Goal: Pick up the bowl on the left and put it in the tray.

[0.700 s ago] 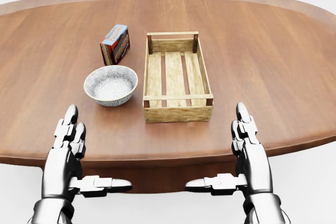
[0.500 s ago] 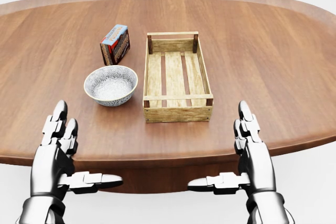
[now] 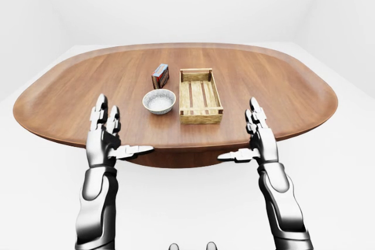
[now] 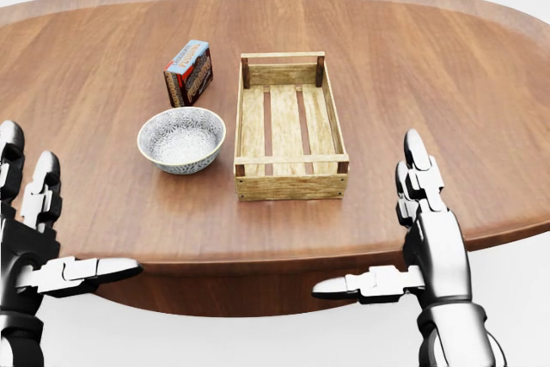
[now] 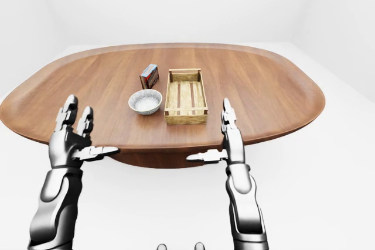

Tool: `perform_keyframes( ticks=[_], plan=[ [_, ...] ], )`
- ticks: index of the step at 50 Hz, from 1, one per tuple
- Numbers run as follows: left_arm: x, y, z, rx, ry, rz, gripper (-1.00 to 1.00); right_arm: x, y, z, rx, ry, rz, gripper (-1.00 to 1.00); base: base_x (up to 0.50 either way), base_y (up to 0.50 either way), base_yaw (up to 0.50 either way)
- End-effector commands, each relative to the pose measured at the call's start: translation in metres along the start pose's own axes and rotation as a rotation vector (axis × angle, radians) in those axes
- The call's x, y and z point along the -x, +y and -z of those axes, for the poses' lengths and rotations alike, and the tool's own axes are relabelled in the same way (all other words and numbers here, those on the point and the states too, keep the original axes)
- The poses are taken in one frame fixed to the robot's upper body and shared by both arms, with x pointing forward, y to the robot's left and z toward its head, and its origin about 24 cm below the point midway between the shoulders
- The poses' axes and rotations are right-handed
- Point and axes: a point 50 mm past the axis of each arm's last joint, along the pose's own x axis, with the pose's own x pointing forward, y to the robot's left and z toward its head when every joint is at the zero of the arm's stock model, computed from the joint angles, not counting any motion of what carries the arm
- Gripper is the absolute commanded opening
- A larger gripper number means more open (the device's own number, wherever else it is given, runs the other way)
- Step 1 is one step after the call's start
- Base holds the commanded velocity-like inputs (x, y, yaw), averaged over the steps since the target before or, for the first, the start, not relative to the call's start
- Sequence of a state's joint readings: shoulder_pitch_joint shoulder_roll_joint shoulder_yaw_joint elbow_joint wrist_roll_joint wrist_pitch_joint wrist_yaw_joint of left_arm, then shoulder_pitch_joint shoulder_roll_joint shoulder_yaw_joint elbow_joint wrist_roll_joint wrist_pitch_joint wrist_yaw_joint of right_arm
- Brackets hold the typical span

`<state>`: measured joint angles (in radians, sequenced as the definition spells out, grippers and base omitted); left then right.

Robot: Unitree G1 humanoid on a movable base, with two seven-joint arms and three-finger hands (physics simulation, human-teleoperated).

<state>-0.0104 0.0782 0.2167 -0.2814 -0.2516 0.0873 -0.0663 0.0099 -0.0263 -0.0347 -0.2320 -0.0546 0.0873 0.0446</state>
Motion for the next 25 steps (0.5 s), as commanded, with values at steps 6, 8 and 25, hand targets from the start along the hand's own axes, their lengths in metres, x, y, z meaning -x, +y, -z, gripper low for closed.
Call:
perform_keyframes(
  ticks=[6, 8, 25],
  plan=[
    [0.003, 0.01, -0.033, 0.021, -0.137, -0.03, 1.0, 0.005, 0.002, -0.068, 0.076, -0.291, -0.019, 1.0, 0.0, 0.0, 0.0],
    [0.004, 0.01, -0.033, 0.02, -0.139, -0.028, 1.0, 0.006, 0.002, -0.075, 0.085, -0.327, -0.022, 1.0, 0.0, 0.0, 0.0],
    [0.003, 0.014, -0.037, 0.024, -0.152, -0.043, 1.0, 0.012, 0.002, -0.117, 0.14, -0.52, -0.027, 1.0, 0.0, 0.0, 0.0]
  ],
)
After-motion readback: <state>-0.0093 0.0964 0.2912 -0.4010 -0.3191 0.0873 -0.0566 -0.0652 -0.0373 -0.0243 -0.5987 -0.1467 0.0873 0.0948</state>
